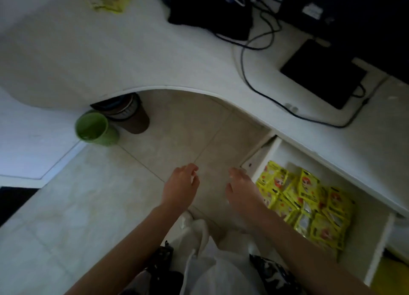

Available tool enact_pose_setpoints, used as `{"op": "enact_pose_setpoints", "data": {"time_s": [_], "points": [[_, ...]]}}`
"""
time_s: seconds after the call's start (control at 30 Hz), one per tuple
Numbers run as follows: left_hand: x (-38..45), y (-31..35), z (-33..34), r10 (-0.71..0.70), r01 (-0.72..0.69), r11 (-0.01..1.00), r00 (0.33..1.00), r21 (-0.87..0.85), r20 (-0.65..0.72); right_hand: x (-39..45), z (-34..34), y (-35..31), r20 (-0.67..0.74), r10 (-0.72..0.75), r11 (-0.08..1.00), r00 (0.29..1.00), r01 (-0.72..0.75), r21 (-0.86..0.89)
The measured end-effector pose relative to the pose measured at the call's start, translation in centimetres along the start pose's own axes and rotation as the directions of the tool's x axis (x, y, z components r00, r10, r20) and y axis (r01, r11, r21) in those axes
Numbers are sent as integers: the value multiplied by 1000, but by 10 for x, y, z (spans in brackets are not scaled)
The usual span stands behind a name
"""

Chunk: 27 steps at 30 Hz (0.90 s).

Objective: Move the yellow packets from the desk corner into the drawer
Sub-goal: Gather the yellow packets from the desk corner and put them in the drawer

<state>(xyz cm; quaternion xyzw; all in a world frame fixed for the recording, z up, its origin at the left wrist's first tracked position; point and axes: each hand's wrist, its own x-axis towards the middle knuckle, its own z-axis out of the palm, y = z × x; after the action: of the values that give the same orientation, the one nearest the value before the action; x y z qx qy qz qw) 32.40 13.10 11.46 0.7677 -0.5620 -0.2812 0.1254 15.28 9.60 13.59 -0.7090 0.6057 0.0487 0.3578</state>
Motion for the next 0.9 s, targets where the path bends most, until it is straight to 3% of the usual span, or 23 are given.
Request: {"op": "enact_pose_setpoints", "data": {"time_s": [0.37,0.9], "points": [[44,-103,-102,-146,154,988,971,30,-187,80,18,-138,32,-147,987,989,149,-62],[241,-149,-242,-212,215,976,894,-39,-395,290,-75,-289,-29,-457,861,889,434,-263]]}}
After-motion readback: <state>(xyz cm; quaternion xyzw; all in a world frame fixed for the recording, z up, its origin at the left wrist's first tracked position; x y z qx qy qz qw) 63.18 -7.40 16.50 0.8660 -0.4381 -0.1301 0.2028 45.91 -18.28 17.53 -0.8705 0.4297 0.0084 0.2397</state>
